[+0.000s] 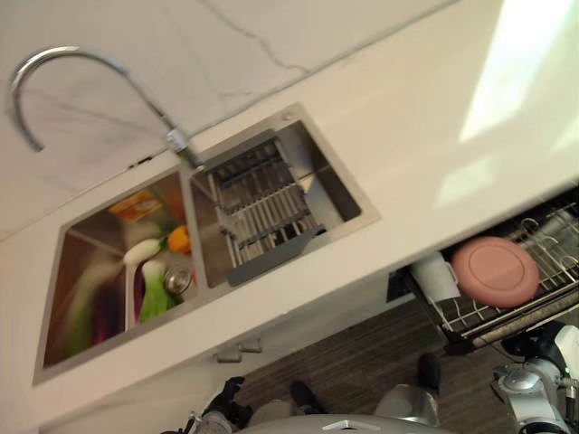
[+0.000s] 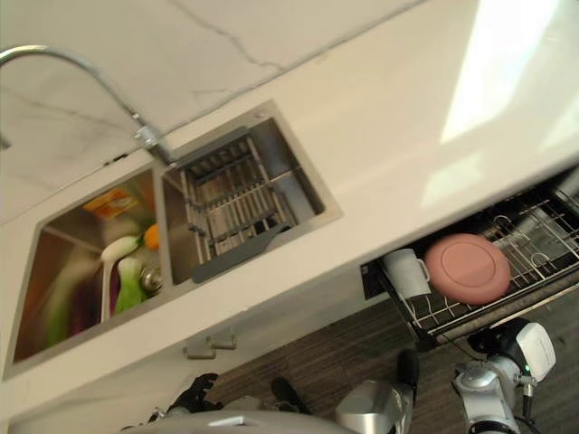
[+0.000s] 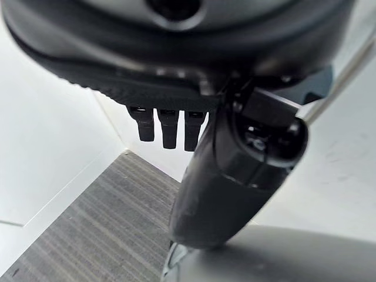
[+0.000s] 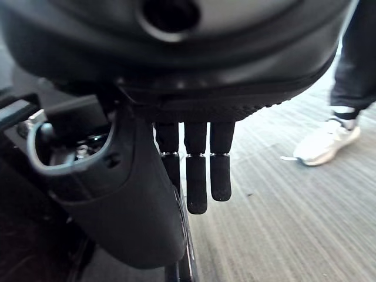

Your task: Place the dishes in the dishwasher.

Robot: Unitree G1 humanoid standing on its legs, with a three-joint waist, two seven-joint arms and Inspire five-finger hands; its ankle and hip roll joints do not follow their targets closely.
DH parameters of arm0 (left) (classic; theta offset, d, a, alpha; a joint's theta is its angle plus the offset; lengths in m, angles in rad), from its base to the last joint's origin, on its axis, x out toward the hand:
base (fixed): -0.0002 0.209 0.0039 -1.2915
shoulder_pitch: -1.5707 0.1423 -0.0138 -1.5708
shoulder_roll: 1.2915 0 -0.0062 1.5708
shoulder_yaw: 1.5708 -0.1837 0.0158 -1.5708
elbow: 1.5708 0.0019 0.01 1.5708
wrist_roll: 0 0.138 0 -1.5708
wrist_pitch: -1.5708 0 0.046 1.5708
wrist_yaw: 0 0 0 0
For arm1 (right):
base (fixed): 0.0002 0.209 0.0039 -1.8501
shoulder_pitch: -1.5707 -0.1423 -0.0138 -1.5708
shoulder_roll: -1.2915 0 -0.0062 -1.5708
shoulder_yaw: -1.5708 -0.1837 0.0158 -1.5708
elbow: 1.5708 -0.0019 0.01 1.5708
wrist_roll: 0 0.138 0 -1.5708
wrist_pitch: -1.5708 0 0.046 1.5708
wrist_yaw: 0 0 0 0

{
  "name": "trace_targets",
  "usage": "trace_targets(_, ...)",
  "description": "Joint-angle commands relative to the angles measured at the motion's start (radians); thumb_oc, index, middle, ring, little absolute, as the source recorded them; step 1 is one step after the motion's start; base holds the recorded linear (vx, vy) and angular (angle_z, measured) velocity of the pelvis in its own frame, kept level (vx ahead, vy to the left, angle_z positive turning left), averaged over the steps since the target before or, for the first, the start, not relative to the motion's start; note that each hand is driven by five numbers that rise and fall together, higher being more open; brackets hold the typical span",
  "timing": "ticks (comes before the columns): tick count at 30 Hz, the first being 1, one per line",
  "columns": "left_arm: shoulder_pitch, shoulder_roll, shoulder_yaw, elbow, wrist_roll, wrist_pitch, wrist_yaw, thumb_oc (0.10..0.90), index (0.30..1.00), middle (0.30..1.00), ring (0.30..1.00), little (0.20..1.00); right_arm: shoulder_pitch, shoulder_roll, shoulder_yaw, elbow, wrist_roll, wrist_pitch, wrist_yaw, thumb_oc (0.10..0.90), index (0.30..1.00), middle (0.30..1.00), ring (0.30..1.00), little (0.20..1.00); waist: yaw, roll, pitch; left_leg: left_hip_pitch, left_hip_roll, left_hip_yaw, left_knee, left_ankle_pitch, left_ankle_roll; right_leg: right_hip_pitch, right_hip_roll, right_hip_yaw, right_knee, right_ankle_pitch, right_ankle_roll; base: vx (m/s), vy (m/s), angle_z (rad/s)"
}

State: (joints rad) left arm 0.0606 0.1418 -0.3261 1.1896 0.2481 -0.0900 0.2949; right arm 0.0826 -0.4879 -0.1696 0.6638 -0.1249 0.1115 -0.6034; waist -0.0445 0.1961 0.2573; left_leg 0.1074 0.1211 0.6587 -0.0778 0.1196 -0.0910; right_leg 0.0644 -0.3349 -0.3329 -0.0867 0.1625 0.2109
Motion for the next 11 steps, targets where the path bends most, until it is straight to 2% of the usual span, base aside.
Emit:
trace_targets(1, -0.107, 0.014, 0.013, 0.031, 0.022, -0.017, -0.005, 0.8, 0.9, 0.9, 0.9, 0.9, -0.235, -0.163, -0.014, -0.1, -0.112, -0.163, -0.069, 0.43, 0.345, 0.345, 0.345, 0.345, 0.016, -0.037, -0.024, 0.02, 0.128, -0.067, 0.082, 0.028, -0.094, 0.07, 0.04, -0.086, 0.097, -0.155, -0.028, -0.01, -0.043, 0.45)
trace_targets(2, -0.107, 0.014, 0.013, 0.031, 0.022, -0.017, -0.005, 0.8, 0.9, 0.9, 0.9, 0.9, -0.235, -0.163, -0.014, -0.1, -0.112, -0.163, -0.069, 0.43, 0.345, 0.345, 0.345, 0.345, 0.016, -0.037, -0.024, 0.02, 0.128, -0.067, 0.082, 0.028, -0.094, 0.07, 0.04, -0.086, 0.097, -0.155, -0.028, -0.01, -0.093, 1.43)
trace_targets(4, -0.084, 0.024, 0.024, 0.017, -0.048, -0.027, -0.049, 0.8, 0.9, 0.9, 0.9, 0.9, -0.3, -0.215, 0.062, -0.037, -0.098, -0.188, -0.014, 0.8, 0.9, 0.9, 0.9, 0.9, 0.076, -0.034, -0.031, 0.008, 0.153, -0.112, 0.09, 0.05, -0.106, 0.119, 0.052, -0.157, 0.097, -0.176, -0.044, -0.02, -0.143, 1.18)
trace_targets(5, -0.071, 0.025, 0.033, 0.031, -0.08, -0.035, -0.097, 0.8, 0.9, 0.9, 0.9, 0.9, -0.327, -0.205, 0.09, -0.006, -0.083, -0.193, 0.017, 0.8, 0.9, 0.9, 0.9, 0.9, 0.084, -0.038, -0.035, 0.001, 0.166, -0.131, 0.093, 0.057, -0.111, 0.138, 0.063, -0.178, 0.095, -0.188, -0.05, -0.02, -0.12, 0.66)
trace_targets(7, -0.071, 0.026, 0.034, 0.03, -0.081, -0.035, -0.098, 0.8, 0.9, 0.9, 0.9, 0.9, -0.328, -0.205, 0.091, -0.004, -0.082, -0.194, 0.017, 0.8, 0.9, 0.9, 0.9, 0.9, 0.082, -0.038, -0.034, 0.001, 0.167, -0.132, 0.094, 0.057, -0.111, 0.139, 0.064, -0.18, 0.095, -0.189, -0.051, 0.0, -0.038, 0.49)
trace_targets(9, -0.055, 0.013, 0.083, 0.052, -0.143, -0.028, -0.107, 0.8, 0.9, 0.9, 0.9, 0.9, -0.302, -0.134, 0.128, 0.03, -0.066, -0.208, 0.054, 0.8, 0.9, 0.9, 0.9, 0.9, 0.098, -0.045, -0.042, 0.0, 0.185, -0.149, 0.095, 0.067, -0.116, 0.16, 0.087, -0.203, 0.095, -0.208, -0.065, 0.03, -0.071, -0.01)
trace_targets(11, -0.058, 0.01, 0.096, 0.065, -0.131, -0.023, -0.103, 0.8, 0.9, 0.9, 0.9, 0.9, -0.278, -0.081, 0.189, 0.076, -0.081, -0.214, 0.096, 0.8, 0.9, 0.9, 0.9, 0.9, 0.104, -0.053, -0.046, 0.004, 0.197, -0.154, 0.092, 0.074, -0.12, 0.172, 0.102, -0.217, 0.092, -0.217, -0.072, 0.03, -0.08, 0.01)
